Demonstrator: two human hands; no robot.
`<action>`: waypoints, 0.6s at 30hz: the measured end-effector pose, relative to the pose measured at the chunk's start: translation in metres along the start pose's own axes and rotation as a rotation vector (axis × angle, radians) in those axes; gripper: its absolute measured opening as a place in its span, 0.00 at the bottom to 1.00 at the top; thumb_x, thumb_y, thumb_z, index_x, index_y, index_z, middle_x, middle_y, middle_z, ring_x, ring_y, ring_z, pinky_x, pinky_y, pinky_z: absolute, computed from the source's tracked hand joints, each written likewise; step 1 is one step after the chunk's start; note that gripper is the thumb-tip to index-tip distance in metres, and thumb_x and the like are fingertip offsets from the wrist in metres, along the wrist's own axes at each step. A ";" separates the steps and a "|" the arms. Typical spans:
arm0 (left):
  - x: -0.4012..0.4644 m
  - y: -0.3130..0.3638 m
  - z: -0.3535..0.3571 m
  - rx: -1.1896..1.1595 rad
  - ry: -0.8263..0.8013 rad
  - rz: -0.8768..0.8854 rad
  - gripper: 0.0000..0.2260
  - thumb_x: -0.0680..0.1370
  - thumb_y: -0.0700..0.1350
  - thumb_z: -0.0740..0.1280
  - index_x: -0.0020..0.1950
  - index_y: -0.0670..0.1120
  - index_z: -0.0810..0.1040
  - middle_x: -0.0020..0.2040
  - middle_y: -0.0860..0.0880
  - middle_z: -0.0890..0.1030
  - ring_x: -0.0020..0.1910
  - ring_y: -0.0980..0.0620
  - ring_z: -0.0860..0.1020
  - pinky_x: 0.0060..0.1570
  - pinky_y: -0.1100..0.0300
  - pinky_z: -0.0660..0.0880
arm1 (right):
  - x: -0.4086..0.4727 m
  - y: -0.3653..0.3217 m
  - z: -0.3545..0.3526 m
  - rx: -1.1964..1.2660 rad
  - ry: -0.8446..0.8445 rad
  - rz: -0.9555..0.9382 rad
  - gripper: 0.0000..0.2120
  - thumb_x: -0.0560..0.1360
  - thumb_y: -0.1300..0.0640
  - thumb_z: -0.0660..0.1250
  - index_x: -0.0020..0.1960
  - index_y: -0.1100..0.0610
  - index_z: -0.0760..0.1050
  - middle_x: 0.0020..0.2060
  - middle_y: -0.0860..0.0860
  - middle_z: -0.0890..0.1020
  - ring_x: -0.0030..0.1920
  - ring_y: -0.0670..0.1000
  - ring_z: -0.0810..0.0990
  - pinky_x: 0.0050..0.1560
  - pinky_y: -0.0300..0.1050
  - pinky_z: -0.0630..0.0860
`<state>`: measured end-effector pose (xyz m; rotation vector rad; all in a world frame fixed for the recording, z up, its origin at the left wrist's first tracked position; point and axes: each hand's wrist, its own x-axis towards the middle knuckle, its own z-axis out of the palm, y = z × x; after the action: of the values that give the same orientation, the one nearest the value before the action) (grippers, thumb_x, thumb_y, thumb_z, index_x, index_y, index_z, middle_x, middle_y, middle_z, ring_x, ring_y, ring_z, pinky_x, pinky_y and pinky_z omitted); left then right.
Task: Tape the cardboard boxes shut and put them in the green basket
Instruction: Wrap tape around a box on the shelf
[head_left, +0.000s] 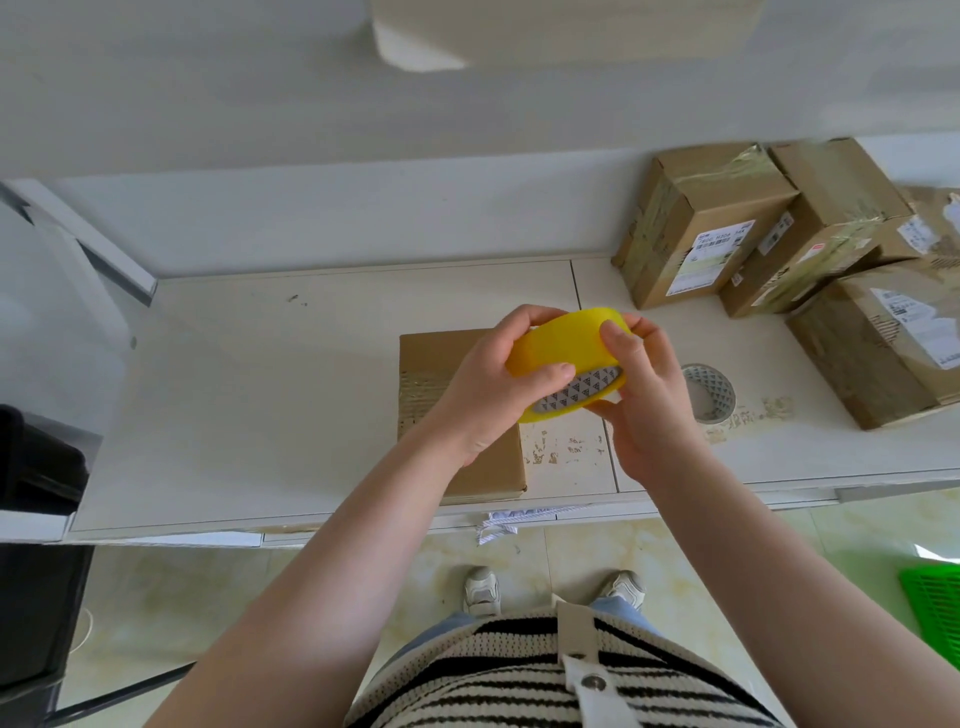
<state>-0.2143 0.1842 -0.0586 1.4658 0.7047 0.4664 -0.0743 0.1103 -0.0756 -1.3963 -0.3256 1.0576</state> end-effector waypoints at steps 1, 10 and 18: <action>0.000 0.000 0.001 -0.007 0.011 0.001 0.16 0.71 0.49 0.68 0.58 0.60 0.74 0.52 0.53 0.78 0.51 0.54 0.79 0.45 0.62 0.77 | 0.000 -0.001 0.001 -0.011 0.000 -0.011 0.26 0.67 0.44 0.70 0.62 0.53 0.70 0.59 0.57 0.76 0.57 0.58 0.79 0.51 0.54 0.81; -0.001 -0.001 -0.005 -0.104 0.006 -0.007 0.21 0.68 0.40 0.63 0.60 0.52 0.77 0.55 0.38 0.76 0.51 0.45 0.77 0.46 0.56 0.76 | 0.002 -0.003 -0.004 -0.039 -0.044 -0.057 0.24 0.68 0.44 0.69 0.60 0.52 0.71 0.54 0.55 0.76 0.54 0.56 0.79 0.46 0.47 0.82; -0.004 0.002 -0.001 -0.280 0.016 -0.004 0.15 0.71 0.40 0.62 0.54 0.51 0.81 0.50 0.48 0.80 0.48 0.53 0.78 0.45 0.61 0.75 | 0.001 -0.005 -0.005 -0.015 -0.121 -0.126 0.26 0.63 0.42 0.72 0.57 0.51 0.71 0.50 0.53 0.77 0.51 0.53 0.79 0.46 0.48 0.80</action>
<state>-0.2177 0.1827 -0.0556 1.1987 0.6275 0.5509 -0.0683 0.1086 -0.0719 -1.3105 -0.5045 1.0387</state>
